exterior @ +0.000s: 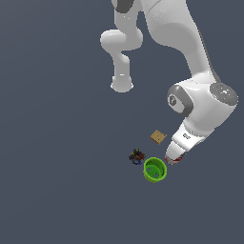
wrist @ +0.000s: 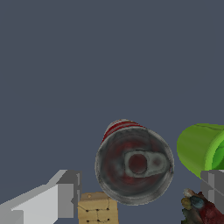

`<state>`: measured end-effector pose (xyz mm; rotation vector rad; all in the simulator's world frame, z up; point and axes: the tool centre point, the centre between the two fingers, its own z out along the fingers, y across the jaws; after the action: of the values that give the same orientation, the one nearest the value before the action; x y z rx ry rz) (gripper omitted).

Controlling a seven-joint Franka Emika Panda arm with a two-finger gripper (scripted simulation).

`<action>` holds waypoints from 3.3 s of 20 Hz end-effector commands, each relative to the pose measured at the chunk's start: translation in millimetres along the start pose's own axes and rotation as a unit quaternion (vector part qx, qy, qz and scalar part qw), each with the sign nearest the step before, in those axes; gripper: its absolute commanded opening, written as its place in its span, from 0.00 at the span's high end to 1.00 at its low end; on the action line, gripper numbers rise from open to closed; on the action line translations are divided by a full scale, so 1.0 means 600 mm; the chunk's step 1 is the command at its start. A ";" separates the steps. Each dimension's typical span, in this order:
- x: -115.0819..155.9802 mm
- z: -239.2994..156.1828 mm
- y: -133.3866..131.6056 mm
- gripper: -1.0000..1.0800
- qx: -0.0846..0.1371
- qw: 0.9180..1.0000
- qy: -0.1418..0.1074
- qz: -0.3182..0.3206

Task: Pick up a designated object from a clutter of objects.

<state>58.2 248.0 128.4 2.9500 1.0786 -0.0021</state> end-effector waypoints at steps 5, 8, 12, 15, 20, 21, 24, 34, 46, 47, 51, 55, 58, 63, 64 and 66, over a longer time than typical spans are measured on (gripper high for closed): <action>0.000 0.011 -0.001 0.04 0.000 1.000 0.000 0.000; 0.000 0.034 -0.001 0.04 0.000 1.000 0.000 -0.001; 0.000 0.069 -0.002 0.04 0.000 1.000 0.001 -0.002; 0.000 0.083 -0.002 0.04 0.000 1.000 0.001 -0.002; 0.002 0.085 -0.002 1.00 0.000 1.000 0.001 -0.002; 0.002 0.085 -0.002 1.00 0.000 1.000 0.001 -0.002; 0.002 0.085 -0.002 1.00 0.000 1.000 0.001 -0.002; -0.004 0.074 0.005 1.00 0.000 1.000 0.000 -0.002; -0.055 -0.048 0.070 1.00 0.000 1.000 0.000 -0.002; -0.062 -0.064 0.078 1.00 0.000 1.000 0.000 -0.002; -0.090 -0.135 0.115 1.00 0.000 1.000 0.001 -0.002; -0.119 -0.206 0.153 1.00 0.001 1.000 0.001 -0.003; -0.140 -0.259 0.181 1.00 0.001 1.000 0.001 -0.003; -0.173 -0.346 0.228 1.00 0.001 1.000 0.001 -0.003; -0.180 -0.363 0.237 1.00 0.001 1.000 0.001 -0.003; -0.193 -0.397 0.256 1.00 0.001 1.000 0.001 -0.003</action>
<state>68.3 66.7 349.2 2.9508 1.0868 -0.0046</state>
